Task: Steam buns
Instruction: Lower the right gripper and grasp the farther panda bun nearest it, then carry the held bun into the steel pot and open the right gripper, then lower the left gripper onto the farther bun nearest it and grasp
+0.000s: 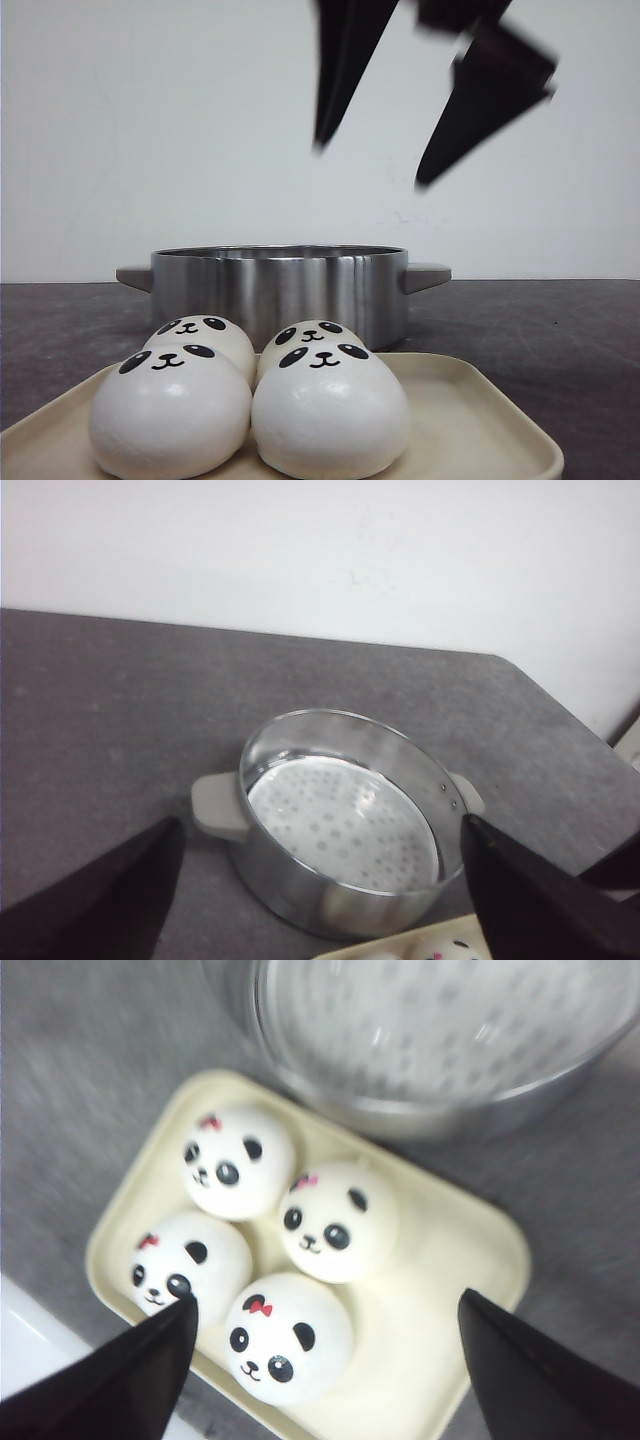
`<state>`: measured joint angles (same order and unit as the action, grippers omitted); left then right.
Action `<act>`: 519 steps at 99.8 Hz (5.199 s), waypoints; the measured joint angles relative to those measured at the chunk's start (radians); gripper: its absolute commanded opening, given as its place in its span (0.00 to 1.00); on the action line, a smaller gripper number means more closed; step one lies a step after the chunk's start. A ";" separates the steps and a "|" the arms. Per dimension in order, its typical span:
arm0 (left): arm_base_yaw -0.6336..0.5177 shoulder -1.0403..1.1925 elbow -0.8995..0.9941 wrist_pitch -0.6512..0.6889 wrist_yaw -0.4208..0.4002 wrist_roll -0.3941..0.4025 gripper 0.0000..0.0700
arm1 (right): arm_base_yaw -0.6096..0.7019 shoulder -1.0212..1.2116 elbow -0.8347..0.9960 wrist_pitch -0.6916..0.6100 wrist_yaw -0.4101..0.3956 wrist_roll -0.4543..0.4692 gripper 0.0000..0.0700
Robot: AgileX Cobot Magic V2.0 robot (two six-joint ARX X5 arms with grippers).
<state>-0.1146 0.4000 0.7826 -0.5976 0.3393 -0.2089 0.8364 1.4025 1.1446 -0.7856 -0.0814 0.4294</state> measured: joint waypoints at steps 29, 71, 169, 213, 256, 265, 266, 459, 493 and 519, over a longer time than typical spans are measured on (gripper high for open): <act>-0.039 0.000 0.000 -0.004 0.000 0.000 0.74 | 0.021 0.215 0.000 0.087 0.000 0.041 0.75; -0.091 0.000 0.000 -0.005 0.000 0.000 0.74 | 0.020 0.361 0.000 0.198 0.002 0.114 0.41; -0.151 0.000 0.000 -0.005 -0.051 0.000 0.73 | -0.003 0.056 0.340 0.170 0.235 0.000 0.00; -0.152 0.000 0.000 -0.005 -0.051 0.000 0.73 | -0.215 0.465 0.437 0.245 0.155 -0.067 0.00; -0.152 0.000 0.000 -0.060 -0.052 0.000 0.73 | -0.240 0.632 0.437 0.330 0.156 -0.074 0.62; -0.152 0.000 0.000 -0.076 -0.052 0.000 0.73 | -0.246 0.632 0.437 0.327 0.156 -0.074 0.62; -0.152 0.000 0.000 -0.077 -0.052 0.000 0.73 | -0.247 0.632 0.437 0.326 0.156 -0.074 0.62; -0.568 1.025 0.000 0.178 -0.207 -0.240 0.85 | 0.087 -0.270 0.615 -0.175 0.346 -0.110 0.01; -0.570 1.056 0.000 0.235 -0.207 -0.252 0.75 | 0.086 -0.270 0.615 -0.183 0.347 -0.108 0.01; -0.570 1.058 0.000 0.233 -0.207 -0.274 0.00 | 0.087 -0.270 0.615 -0.199 0.348 -0.108 0.01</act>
<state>-0.6842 1.4578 0.7826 -0.3641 0.1322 -0.4828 0.9230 1.1320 1.7592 -0.9844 0.2661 0.3218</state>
